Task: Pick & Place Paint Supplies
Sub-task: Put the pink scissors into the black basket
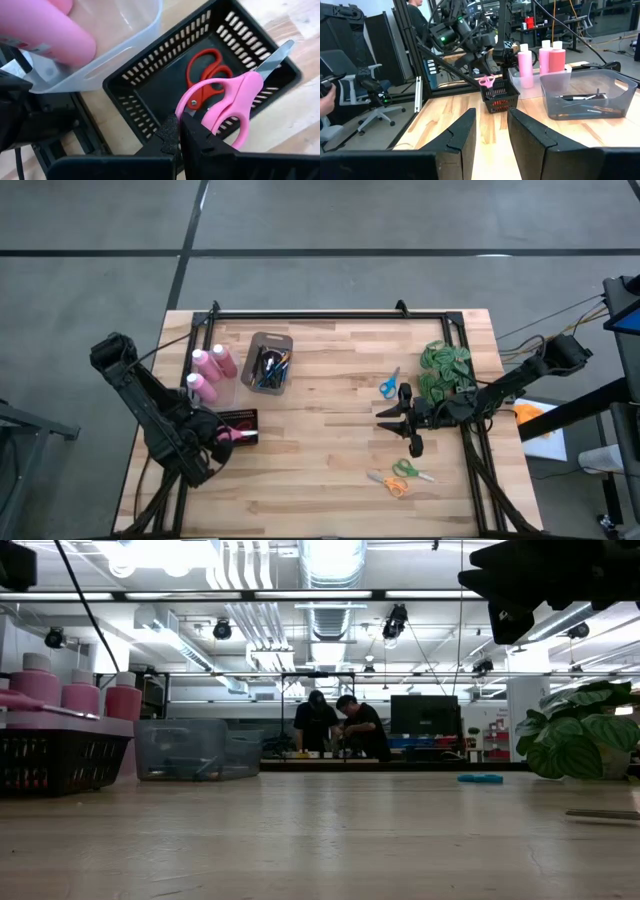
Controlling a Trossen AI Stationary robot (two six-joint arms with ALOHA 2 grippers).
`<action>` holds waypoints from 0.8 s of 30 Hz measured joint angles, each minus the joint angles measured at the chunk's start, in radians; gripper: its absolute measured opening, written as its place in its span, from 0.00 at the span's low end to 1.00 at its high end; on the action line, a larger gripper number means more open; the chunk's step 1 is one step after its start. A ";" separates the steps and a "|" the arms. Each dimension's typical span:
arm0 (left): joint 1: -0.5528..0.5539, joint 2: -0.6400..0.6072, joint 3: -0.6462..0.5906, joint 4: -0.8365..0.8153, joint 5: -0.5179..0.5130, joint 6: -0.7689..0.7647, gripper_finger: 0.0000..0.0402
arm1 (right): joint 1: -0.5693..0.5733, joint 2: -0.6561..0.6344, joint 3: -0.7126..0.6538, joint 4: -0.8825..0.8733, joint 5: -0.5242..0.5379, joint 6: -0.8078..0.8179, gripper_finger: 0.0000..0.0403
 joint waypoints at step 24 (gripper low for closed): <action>0.000 0.000 -0.079 0.060 0.041 -0.045 0.03 | 0.000 0.000 0.000 0.000 0.000 0.000 0.27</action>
